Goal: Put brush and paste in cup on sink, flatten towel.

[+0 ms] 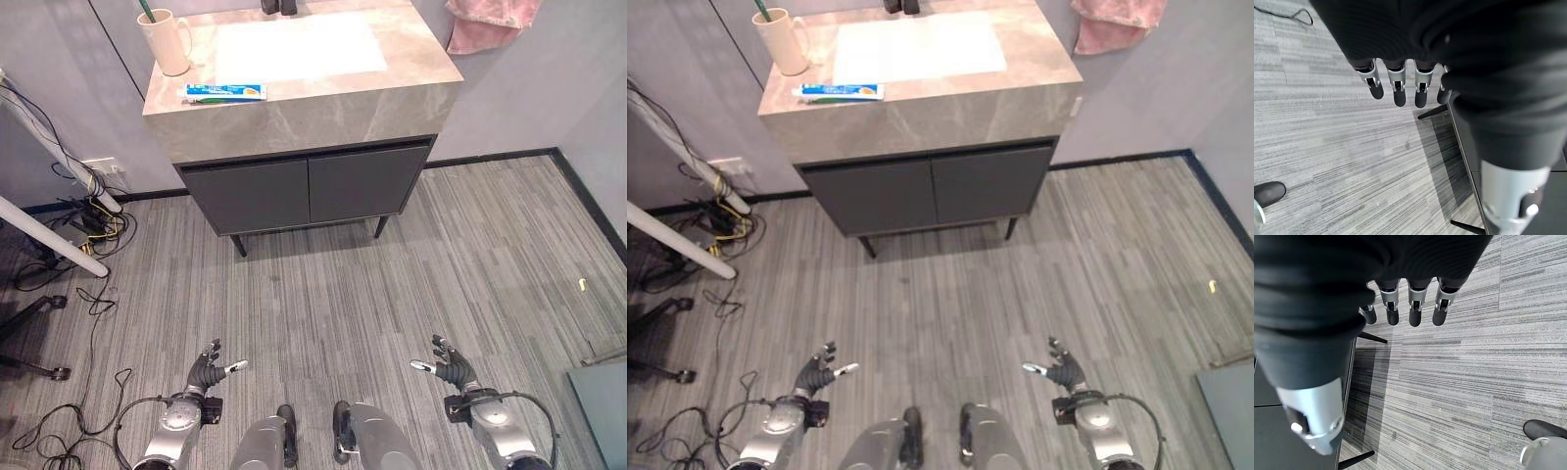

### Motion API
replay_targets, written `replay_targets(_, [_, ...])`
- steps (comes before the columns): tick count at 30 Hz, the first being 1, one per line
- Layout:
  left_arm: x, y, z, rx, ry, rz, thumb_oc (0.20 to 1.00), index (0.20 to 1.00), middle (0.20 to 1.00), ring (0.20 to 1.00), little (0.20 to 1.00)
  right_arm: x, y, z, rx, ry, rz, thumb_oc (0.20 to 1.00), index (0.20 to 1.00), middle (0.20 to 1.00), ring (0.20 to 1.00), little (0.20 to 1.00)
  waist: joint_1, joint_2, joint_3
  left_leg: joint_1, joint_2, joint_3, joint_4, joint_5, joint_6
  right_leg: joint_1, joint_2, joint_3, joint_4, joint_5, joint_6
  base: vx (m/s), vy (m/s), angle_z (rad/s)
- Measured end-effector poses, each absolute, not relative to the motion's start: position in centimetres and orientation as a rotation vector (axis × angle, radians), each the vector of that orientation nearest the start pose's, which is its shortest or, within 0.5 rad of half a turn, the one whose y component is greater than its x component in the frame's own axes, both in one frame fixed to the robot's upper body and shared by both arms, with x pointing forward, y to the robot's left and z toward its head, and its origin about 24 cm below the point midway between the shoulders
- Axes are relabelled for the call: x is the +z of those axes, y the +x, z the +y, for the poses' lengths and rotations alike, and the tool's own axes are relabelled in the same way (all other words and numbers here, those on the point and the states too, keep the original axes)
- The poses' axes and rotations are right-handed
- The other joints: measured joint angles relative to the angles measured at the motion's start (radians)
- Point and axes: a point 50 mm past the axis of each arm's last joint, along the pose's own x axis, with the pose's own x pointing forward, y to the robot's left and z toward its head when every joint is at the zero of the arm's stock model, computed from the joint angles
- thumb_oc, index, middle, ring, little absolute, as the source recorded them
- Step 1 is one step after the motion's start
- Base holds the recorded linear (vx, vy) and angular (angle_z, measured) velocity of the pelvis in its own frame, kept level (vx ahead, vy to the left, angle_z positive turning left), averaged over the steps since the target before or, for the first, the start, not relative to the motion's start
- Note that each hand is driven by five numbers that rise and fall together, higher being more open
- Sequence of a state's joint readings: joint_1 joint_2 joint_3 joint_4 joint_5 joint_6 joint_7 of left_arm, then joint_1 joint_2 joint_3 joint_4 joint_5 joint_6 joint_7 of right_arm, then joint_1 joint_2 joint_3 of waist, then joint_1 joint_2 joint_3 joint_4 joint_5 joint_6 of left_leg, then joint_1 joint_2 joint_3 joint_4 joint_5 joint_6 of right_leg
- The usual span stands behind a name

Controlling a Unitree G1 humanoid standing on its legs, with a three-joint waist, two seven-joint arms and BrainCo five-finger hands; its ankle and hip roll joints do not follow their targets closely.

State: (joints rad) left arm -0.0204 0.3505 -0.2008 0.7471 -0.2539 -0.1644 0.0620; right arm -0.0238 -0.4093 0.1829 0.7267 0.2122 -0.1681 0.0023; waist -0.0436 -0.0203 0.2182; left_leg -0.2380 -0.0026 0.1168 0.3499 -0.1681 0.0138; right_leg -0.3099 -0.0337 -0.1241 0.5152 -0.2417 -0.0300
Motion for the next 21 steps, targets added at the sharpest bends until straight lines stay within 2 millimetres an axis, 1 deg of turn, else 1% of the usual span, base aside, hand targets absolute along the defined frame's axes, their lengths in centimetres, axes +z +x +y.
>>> replay_targets(1, [-8.8, 19.8, 23.3, 0.074, 0.188, 0.581, 1.000, 1.000, 1.000, 1.000, 1.000, -7.6, 20.4, -25.1, -0.028, -0.257, 0.555, 1.000, 1.000, 1.000, 1.000, 1.000, 0.000, -0.001, 0.001, 0.025, 0.000, 0.002, -0.040, 0.027, 0.000, 0.012, -0.002, 0.004, -0.010, 0.011, 0.011, -0.06, 0.218, -0.04])
replay_targets(2, [-8.8, 19.8, 23.3, 0.072, 0.188, 0.583, 1.000, 1.000, 1.000, 1.000, 1.000, -7.6, 20.3, -25.1, -0.029, -0.258, 0.557, 1.000, 1.000, 1.000, 1.000, 1.000, 0.000, -0.003, 0.001, 0.036, -0.002, 0.005, -0.055, 0.035, -0.004, 0.018, -0.003, 0.006, -0.016, 0.013, 0.013, -0.06, 0.218, -0.07])
replay_targets(3, [-8.8, 19.8, 23.4, 0.072, 0.192, 0.585, 1.000, 1.000, 1.000, 1.000, 1.000, -7.8, 20.2, -25.0, -0.026, -0.256, 0.567, 1.000, 1.000, 1.000, 1.000, 1.000, -0.005, -0.009, 0.008, 0.049, -0.016, 0.012, -0.054, 0.043, 0.017, 0.019, 0.002, 0.023, -0.004, 0.033, 0.041, -0.08, 0.159, -0.21])
replay_targets(4, [-8.7, 19.8, 23.7, 0.073, 0.213, 0.586, 1.000, 1.000, 1.000, 1.000, 1.000, -7.7, 20.7, -24.5, -0.010, -0.255, 0.555, 1.000, 1.000, 1.000, 1.000, 1.000, 0.001, -0.018, 0.023, 0.044, -0.012, 0.039, -0.038, 0.049, 0.044, -0.009, 0.002, 0.065, 0.058, 0.062, 0.090, -0.02, 0.023, -0.63])
replay_targets(5, [-8.7, 19.7, 23.8, 0.073, 0.221, 0.587, 1.000, 1.000, 1.000, 1.000, 1.000, -7.2, 21.4, -24.2, 0.010, -0.263, 0.532, 1.000, 1.000, 1.000, 1.000, 1.000, 0.016, -0.008, 0.036, 0.083, 0.011, 0.055, -0.096, 0.050, 0.033, -0.044, 0.017, 0.094, 0.118, 0.088, 0.150, -0.02, 0.023, -0.56])
replay_targets(6, [-8.8, 19.4, 23.9, 0.070, 0.227, 0.595, 1.000, 1.000, 1.000, 1.000, 1.000, -7.0, 21.6, -24.1, 0.013, -0.263, 0.524, 1.000, 1.000, 1.000, 1.000, 1.000, 0.007, -0.008, 0.039, 0.076, 0.010, 0.055, -0.088, 0.048, 0.039, -0.054, 0.016, 0.111, 0.137, 0.085, 0.148, 0.01, 0.010, -0.40])
replay_targets(7, [-8.7, 19.6, 23.9, 0.070, 0.226, 0.584, 1.000, 1.000, 1.000, 1.000, 1.000, -7.1, 21.4, -24.1, 0.014, -0.264, 0.530, 1.000, 1.000, 1.000, 1.000, 1.000, 0.005, -0.014, 0.042, 0.069, 0.005, 0.058, -0.079, 0.045, 0.043, -0.057, 0.015, 0.137, 0.143, 0.078, 0.147, 0.01, -0.007, 0.03])
replay_targets(8, [-8.5, 19.8, 23.9, 0.070, 0.226, 0.578, 1.000, 1.000, 1.000, 1.000, 1.000, -7.3, 21.3, -24.1, 0.016, -0.264, 0.537, 1.000, 1.000, 1.000, 1.000, 1.000, 0.004, -0.016, 0.044, 0.064, 0.003, 0.058, -0.075, 0.043, 0.045, -0.055, 0.010, 0.145, 0.127, 0.075, 0.144, 0.00, 0.000, 0.00])
replay_targets(9, [-8.4, 20.1, 23.9, 0.068, 0.231, 0.570, 1.000, 1.000, 1.000, 1.000, 1.000, -7.5, 21.0, -24.0, 0.025, -0.275, 0.550, 1.000, 1.000, 1.000, 1.000, 1.000, 0.006, -0.017, 0.045, 0.055, -0.001, 0.059, -0.072, 0.043, 0.045, -0.041, -0.005, 0.137, 0.080, 0.067, 0.133, 0.00, -0.034, 0.03])
replay_targets(10, [-8.4, 20.1, 24.0, 0.069, 0.233, 0.570, 1.000, 1.000, 1.000, 1.000, 1.000, -7.7, 20.8, -24.0, 0.030, -0.282, 0.560, 1.000, 1.000, 1.000, 1.000, 1.000, 0.006, -0.018, 0.046, 0.044, -0.005, 0.058, -0.062, 0.043, 0.045, -0.016, -0.012, 0.135, 0.018, 0.045, 0.125, -0.01, -0.049, 0.02])
replay_targets(11, [-8.3, 20.2, 24.0, 0.076, 0.228, 0.569, 1.000, 1.000, 1.000, 1.000, 1.000, -7.5, 21.0, -24.1, 0.037, -0.287, 0.557, 1.000, 1.000, 1.000, 1.000, 1.000, 0.005, -0.011, 0.054, 0.032, -0.006, 0.058, -0.052, 0.043, 0.044, -0.001, -0.017, 0.115, -0.025, 0.036, 0.070, -0.01, -0.057, 0.04])
replay_targets(12, [-8.2, 20.3, 24.0, 0.080, 0.225, 0.563, 1.000, 1.000, 1.000, 1.000, 1.000, -7.5, 21.0, -24.1, 0.052, -0.294, 0.556, 1.000, 1.000, 1.000, 1.000, 1.000, 0.003, 0.001, 0.059, 0.028, -0.002, 0.056, -0.055, 0.050, 0.032, 0.006, -0.026, 0.082, -0.049, 0.046, 0.052, -0.01, -0.066, 0.00])
replay_targets(13, [-8.1, 20.3, 24.3, 0.083, 0.235, 0.559, 1.000, 1.000, 1.000, 1.000, 1.000, -7.6, 20.9, -23.9, 0.061, -0.295, 0.560, 1.000, 1.000, 1.000, 1.000, 1.000, 0.007, 0.002, 0.060, 0.028, 0.002, 0.056, -0.056, 0.056, 0.024, 0.010, -0.027, 0.069, -0.058, 0.053, 0.043, 0.02, -0.087, 0.03])
replay_targets(15, [-7.9, 20.0, 25.0, 0.083, 0.275, 0.563, 1.000, 1.000, 1.000, 1.000, 1.000, -7.5, 20.8, -23.8, 0.102, -0.316, 0.562, 1.000, 1.000, 1.000, 1.000, 1.000, 0.012, -0.002, 0.061, 0.032, 0.007, 0.054, -0.047, 0.052, 0.022, 0.014, -0.025, 0.064, -0.043, 0.050, 0.043, 0.05, -0.127, 0.02])
replay_targets(16, [-8.0, 19.8, 25.2, 0.092, 0.272, 0.566, 1.000, 1.000, 1.000, 1.000, 1.000, -7.1, 20.7, -24.1, 0.115, -0.337, 0.549, 1.000, 1.000, 1.000, 1.000, 1.000, 0.020, -0.002, 0.061, 0.046, 0.010, 0.051, -0.052, 0.052, 0.018, 0.028, -0.022, 0.061, -0.045, 0.048, 0.038, 0.05, -0.142, 0.06])
replay_targets(19, [-8.1, 19.7, 25.2, 0.088, 0.278, 0.573, 1.000, 1.000, 1.000, 1.000, 1.000, -7.0, 20.6, -24.6, 0.112, -0.359, 0.552, 1.000, 1.000, 1.000, 1.000, 1.000, 0.019, -0.010, 0.054, 0.058, 0.008, 0.029, -0.074, 0.066, 0.000, 0.043, -0.020, 0.045, -0.051, 0.043, 0.032, 0.02, -0.096, 0.17])
replay_targets(21, [-8.2, 19.5, 25.2, 0.088, 0.276, 0.584, 1.000, 1.000, 1.000, 1.000, 1.000, -6.8, 20.8, -24.5, 0.117, -0.360, 0.545, 1.000, 1.000, 1.000, 1.000, 1.000, 0.017, -0.015, 0.050, 0.058, 0.012, 0.021, -0.079, 0.070, -0.004, 0.040, -0.019, 0.035, -0.039, 0.035, 0.026, 0.02, -0.102, 0.14])
